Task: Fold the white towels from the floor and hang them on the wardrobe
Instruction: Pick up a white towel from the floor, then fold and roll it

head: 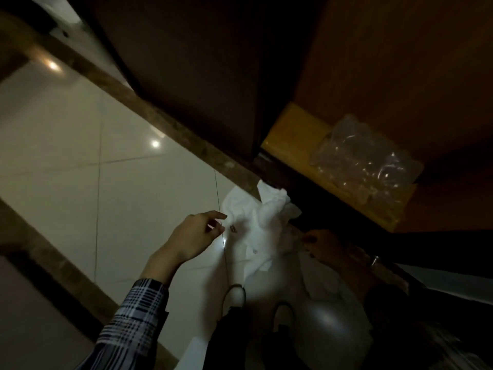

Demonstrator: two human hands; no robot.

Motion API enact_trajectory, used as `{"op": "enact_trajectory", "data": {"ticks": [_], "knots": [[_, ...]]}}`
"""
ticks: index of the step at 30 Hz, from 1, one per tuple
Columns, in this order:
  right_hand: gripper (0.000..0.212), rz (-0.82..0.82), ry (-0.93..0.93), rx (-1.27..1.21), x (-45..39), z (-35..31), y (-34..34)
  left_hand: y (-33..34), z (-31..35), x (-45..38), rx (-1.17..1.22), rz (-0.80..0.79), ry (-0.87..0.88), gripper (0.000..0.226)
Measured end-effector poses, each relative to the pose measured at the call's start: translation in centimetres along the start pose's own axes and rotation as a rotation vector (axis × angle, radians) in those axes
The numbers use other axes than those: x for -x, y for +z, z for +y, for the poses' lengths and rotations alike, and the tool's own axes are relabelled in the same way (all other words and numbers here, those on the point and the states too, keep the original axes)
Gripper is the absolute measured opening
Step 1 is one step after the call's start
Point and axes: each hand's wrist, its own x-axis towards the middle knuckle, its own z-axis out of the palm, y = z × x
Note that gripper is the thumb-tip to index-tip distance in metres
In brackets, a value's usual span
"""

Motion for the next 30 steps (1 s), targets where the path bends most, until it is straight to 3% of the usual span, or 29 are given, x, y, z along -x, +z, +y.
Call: {"op": "enact_trajectory", "data": {"ticks": [5,13,17,23,27,30], "knots": [[0.030,0.018,0.007,0.057,-9.3,6.6,7.4,8.6,-4.3,-7.6,0.046,0.062,-0.080,0.028],[0.035,-0.089,0.132,0.058,-22.6,14.4,16.2,21.1,-9.2,-17.6,0.160,0.172,-0.131,0.028],[0.041,-0.161,0.084,-0.065,-27.6,17.4,20.5,26.6,-11.5,-20.8,0.293,0.182,-0.172,0.029],[0.040,-0.174,-0.025,-0.018,-30.7,21.0,24.6,31.2,-13.1,-22.3,0.407,0.145,-0.237,0.027],[0.034,0.004,0.030,-0.321,-29.9,20.7,23.9,31.3,-12.6,-21.8,0.472,0.082,-0.309,0.027],[0.028,0.077,0.052,-0.706,-28.2,19.1,21.1,30.0,-11.4,-21.3,0.547,-0.097,-0.452,0.026]]}}
